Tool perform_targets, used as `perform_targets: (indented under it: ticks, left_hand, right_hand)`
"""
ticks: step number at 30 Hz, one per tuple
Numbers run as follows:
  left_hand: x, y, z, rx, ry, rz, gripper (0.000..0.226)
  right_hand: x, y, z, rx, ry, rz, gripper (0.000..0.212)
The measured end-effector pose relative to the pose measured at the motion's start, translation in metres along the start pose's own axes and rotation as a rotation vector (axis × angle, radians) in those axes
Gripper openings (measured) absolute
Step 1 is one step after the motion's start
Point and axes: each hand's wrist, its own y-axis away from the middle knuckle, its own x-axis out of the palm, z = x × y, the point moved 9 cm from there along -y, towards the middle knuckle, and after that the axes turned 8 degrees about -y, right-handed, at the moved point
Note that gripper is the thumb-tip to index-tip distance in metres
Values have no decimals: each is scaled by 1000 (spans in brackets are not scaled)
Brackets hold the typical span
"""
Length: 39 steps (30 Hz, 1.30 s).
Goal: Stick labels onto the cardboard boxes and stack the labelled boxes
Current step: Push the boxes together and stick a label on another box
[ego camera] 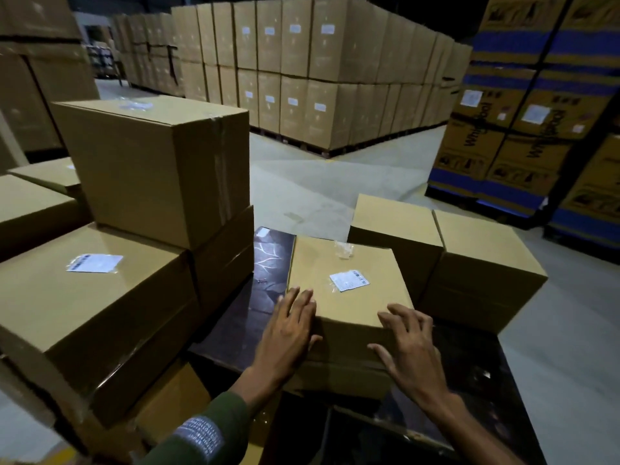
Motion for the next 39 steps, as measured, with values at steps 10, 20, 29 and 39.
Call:
perform_targets:
  ticks: [10, 20, 29, 39]
  left_hand:
    - [12, -21, 23, -11, 2, -90, 70]
    - [2, -17, 26, -50, 29, -283, 55]
    - [3, -14, 25, -79, -12, -329, 49]
    - [4, -14, 24, -109, -35, -348, 47]
  right_hand:
    - [3, -28, -6, -26, 43, 68, 50]
    - [9, -128, -3, -67, -176, 179, 32]
    - [72, -174, 12, -210, -110, 786, 72]
    - [82, -191, 16, -319, -71, 893, 51]
